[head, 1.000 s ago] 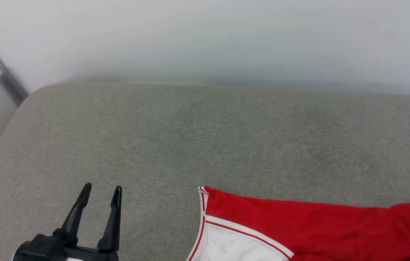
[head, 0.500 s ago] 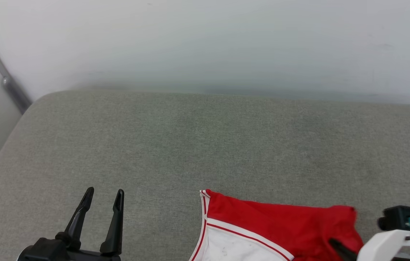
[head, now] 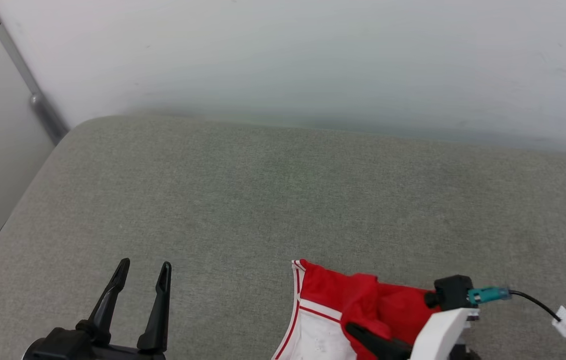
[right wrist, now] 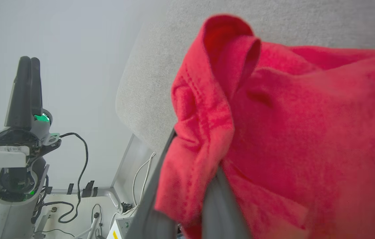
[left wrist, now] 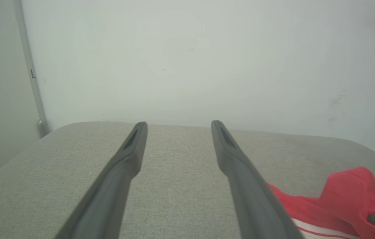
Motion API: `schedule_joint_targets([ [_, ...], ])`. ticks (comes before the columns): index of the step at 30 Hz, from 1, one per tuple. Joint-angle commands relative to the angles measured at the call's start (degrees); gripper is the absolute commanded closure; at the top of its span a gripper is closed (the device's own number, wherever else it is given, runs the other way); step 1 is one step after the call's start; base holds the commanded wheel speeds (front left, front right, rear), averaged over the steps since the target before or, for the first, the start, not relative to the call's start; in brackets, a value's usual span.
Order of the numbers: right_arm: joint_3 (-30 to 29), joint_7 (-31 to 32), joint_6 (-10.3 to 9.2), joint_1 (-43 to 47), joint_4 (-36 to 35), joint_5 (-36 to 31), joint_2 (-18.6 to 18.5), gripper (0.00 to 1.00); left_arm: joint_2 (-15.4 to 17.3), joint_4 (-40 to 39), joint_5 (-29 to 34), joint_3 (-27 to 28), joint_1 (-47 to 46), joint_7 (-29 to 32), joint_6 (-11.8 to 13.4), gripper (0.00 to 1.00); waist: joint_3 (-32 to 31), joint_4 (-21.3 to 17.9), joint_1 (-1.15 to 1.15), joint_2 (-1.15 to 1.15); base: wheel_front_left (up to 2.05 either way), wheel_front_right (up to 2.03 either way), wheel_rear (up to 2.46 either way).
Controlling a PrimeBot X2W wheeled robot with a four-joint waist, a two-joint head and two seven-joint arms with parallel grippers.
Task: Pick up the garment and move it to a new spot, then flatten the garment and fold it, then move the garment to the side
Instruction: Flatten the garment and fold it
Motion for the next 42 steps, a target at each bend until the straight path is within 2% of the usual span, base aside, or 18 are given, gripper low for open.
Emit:
schedule_joint_targets([
  [1,1.0,-1.8,0.00,-1.8,2.0,1.3,0.1,1.00,0.1,0.1,0.0,0.0,-0.1,-0.1,-0.1,0.00,0.1,0.3,0.00,0.00,0.00,0.00,0.00],
  [4,3.3,-5.2,0.00,-5.3,6.9,2.5,0.1,1.00,0.4,0.2,-0.1,-0.2,-0.4,-0.1,-0.1,0.00,0.3,0.9,0.00,0.00,0.00,0.00,0.00],
  [5,5.1,-8.2,0.00,-8.4,12.0,2.7,0.1,1.00,0.6,0.4,-0.1,-0.4,-0.5,-0.1,-0.1,0.00,0.3,1.4,0.00,0.00,0.00,0.00,0.00],
  [8,6.5,-10.1,0.00,-10.1,14.9,3.2,0.1,1.00,0.7,0.4,-0.2,-0.5,-0.6,-0.1,-0.1,0.00,0.4,1.7,0.00,0.00,0.00,0.00,0.00],
  [9,7.6,-12.0,0.00,-11.4,17.8,3.5,0.1,1.00,0.8,0.5,-0.2,-0.5,-0.7,-0.1,-0.1,0.00,0.5,1.9,0.00,0.00,0.00,0.00,0.00],
  [10,8.1,-12.8,0.00,-12.1,19.3,3.3,0.1,0.91,0.8,0.6,-0.3,-0.5,-0.7,-0.1,-0.1,0.00,0.5,2.0,0.00,0.00,0.00,0.00,0.00],
  [11,8.1,-12.8,0.00,-12.1,19.3,3.3,0.1,0.91,0.8,0.6,-0.3,-0.5,-0.7,-0.1,-0.1,0.00,0.5,2.0,0.00,0.00,0.00,0.00,0.00],
  [12,10.1,-14.1,0.00,-13.6,21.1,2.4,0.2,0.00,0.8,0.6,-0.3,-0.5,-0.8,-0.1,-0.1,0.00,0.6,2.2,0.00,0.00,0.00,0.00,0.00],
  [18,15.8,-15.7,0.00,-15.6,21.6,3.8,0.1,0.00,1.0,1.3,-0.4,-0.6,-0.6,-0.1,-0.1,0.00,0.6,1.8,0.00,0.00,0.00,0.00,0.00],
  [23,16.3,-15.4,0.00,-17.8,19.8,1.6,0.1,0.00,1.0,1.3,-0.4,0.1,-0.9,-0.1,-0.1,0.00,0.1,0.4,0.00,0.00,0.00,0.00,0.00],
  [27,13.0,-16.2,0.00,-20.2,18.9,-7.0,0.1,0.00,0.8,0.9,-0.1,0.0,-0.7,-0.1,-0.1,0.00,-0.1,-1.1,0.00,0.00,0.00,0.00,0.00],
  [29,11.2,-17.4,0.00,-22.1,17.9,-15.3,-0.8,0.00,0.6,0.8,-0.1,0.0,-0.5,-0.1,-0.1,0.00,0.0,-1.9,0.00,0.00,0.00,0.00,0.00],
  [31,9.6,-19.9,-0.05,-23.5,16.9,-24.8,-3.8,0.00,0.3,0.6,-0.2,0.1,-0.7,-0.1,-0.1,0.00,0.2,-2.7,0.00,0.00,0.00,0.00,0.00],
  [33,7.6,-22.2,-0.01,-23.3,16.1,-30.2,-4.5,0.00,0.0,0.5,-0.5,0.1,-1.1,-0.1,-0.1,0.00,0.4,-3.4,0.00,0.00,0.00,0.00,0.00],
  [38,2.2,-28.6,-0.02,-22.6,11.9,-37.5,-8.7,0.00,-0.4,0.2,-0.8,0.4,-1.6,-0.1,-0.1,0.00,1.1,-4.9,0.00,0.00,0.00,0.00,0.00],
  [42,-2.7,-33.8,-0.02,-19.5,8.2,-39.6,-10.3,0.00,-0.7,0.1,-0.8,0.6,-1.8,-0.1,-0.1,0.00,1.5,-5.9,0.00,0.00,0.00,0.00,0.00],
])
